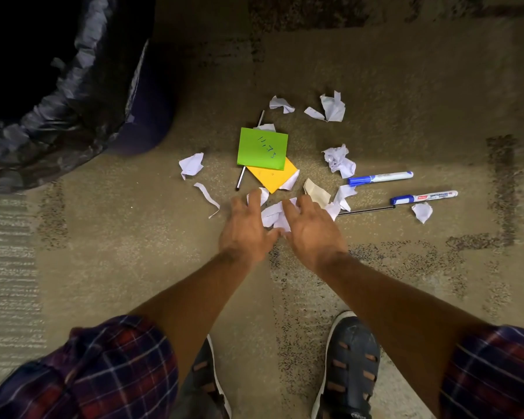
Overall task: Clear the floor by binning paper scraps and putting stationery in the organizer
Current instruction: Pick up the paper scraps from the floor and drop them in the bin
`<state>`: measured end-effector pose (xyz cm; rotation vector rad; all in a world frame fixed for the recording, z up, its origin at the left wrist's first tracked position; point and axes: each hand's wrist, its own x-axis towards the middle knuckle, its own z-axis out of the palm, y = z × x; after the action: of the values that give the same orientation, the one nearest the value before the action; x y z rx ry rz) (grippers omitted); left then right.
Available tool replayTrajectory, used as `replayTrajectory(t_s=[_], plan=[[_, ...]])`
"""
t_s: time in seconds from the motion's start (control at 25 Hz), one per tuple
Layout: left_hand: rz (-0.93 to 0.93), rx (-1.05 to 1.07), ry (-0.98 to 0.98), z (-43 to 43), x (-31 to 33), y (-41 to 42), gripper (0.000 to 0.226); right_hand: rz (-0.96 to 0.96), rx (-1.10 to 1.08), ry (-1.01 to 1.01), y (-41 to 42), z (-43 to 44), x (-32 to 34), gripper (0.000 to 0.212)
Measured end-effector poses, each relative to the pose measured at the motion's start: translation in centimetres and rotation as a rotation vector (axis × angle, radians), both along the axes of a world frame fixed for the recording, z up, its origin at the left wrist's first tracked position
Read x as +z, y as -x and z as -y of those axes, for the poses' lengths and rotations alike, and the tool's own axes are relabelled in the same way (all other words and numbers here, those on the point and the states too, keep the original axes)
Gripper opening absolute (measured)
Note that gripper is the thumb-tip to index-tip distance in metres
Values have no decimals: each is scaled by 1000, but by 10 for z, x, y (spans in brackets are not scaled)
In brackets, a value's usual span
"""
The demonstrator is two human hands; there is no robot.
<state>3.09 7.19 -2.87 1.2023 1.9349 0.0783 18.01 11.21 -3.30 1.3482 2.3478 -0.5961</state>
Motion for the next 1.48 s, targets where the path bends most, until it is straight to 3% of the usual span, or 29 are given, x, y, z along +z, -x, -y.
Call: replayTrajectory(t_s=[0.12, 0.24, 0.44, 0.6, 0.76, 0.96, 1.16, 1.32, 1.48], plan=[[-90, -134, 51, -5, -5, -3, 57, -41, -24, 68, -1, 0, 0, 61], [-66, -127, -40, -17, -5, 3, 29, -72, -77, 139, 1, 1, 1, 54], [119, 275, -3, -5, 5, 17, 9, -182, -312, 214, 0, 1, 17, 48], [367, 649, 40, 5, 32, 23, 14, -355, -726, 251, 2, -6, 50, 36], [529, 843, -14, -10, 86, 24, 21, -579, -1095, 375, 22, -22, 98, 30], [611, 913, -156, -38, 166, 45, 18, -887, -1202, 446, 56, -47, 165, 30], [622, 1014, -340, -45, 241, 85, 17, -1109, -1145, 528, 108, -66, 240, 27], [625, 1207, -429, -51, 274, 133, 18, -1195, -1109, 601, 167, -74, 280, 27], [601, 1434, -404, -67, 278, 190, 11, -1149, -1166, 619, 230, -79, 296, 24]])
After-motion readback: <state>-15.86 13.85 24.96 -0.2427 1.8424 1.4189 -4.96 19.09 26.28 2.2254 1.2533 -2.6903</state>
